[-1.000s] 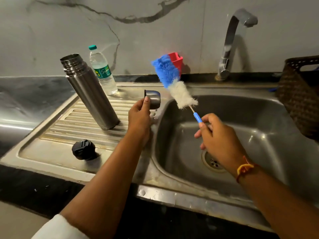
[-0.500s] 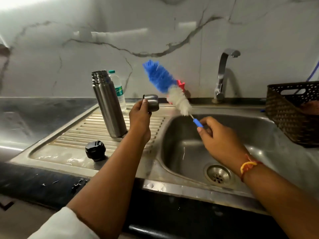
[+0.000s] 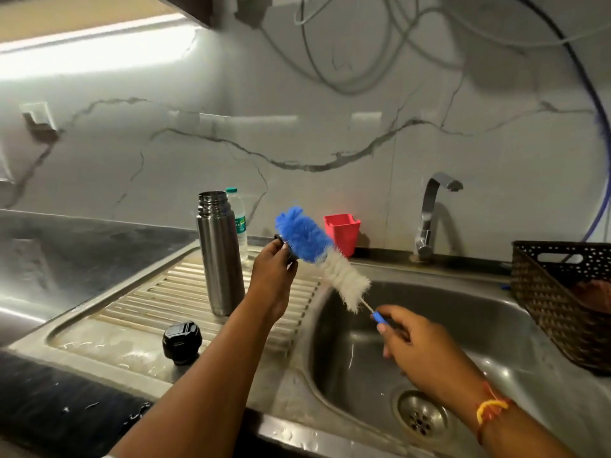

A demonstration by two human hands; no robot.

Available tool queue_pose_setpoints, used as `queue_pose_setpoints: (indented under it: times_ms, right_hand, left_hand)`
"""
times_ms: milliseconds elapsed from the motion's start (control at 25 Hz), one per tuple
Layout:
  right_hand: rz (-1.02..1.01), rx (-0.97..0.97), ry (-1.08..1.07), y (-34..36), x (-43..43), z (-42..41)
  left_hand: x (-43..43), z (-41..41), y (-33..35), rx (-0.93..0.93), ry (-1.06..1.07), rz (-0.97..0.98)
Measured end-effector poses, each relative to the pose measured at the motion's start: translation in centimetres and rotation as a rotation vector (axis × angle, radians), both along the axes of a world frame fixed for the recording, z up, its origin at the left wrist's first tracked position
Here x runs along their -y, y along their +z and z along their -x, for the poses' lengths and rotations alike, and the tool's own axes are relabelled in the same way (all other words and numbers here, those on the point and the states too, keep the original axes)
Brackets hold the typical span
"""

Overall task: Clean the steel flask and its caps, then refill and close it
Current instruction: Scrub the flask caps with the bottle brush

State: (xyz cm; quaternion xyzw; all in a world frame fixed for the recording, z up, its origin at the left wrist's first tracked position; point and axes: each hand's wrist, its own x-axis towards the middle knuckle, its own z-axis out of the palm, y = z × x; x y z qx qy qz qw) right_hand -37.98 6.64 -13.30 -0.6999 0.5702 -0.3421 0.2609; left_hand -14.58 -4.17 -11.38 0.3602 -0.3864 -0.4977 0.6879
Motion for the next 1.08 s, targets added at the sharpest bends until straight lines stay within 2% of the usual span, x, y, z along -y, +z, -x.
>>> queue_pose_setpoints:
  times_ms: [80,160,280,400,560,680,840,1080]
  right_hand:
    - [0.011,-0.094,-0.013,-0.2,0.2,-0.3]
    - [0.033,-0.126,-0.025,-0.3,0.4,-0.8]
    - [0.034,-0.123,-0.045,-0.2,0.7,-0.8]
    - [-0.005,-0.125,-0.046,-0.3,0.2,-0.5]
    - [0.019,-0.113,-0.061,0.2,0.8,-0.9]
    - [0.007,-0.126,-0.036,0.1,0.2,-1.1]
    - [-0.016,-0.1,-0.05,0.3,0.3,-0.7]
    - [0.07,-0.034,-0.065,0.7,-0.1,-0.3]
  left_hand:
    - [-0.1,-0.2,0.2,-0.034,-0.022,0.005]
    - [-0.4,0.3,0.0,0.037,-0.039,0.007]
    - [-0.6,0.6,0.1,0.121,-0.044,0.018]
    - [-0.5,0.0,0.5,0.026,-0.008,0.023]
    - [-1.2,1.3,0.2,0.179,-0.056,-0.004]
    - [-0.8,0.4,0.4,0.061,-0.037,0.023]
    - [-1.4,1.5,0.4,0.147,-0.08,0.023]
    - [-0.9,0.2,0.9,-0.168,-0.037,-0.022]
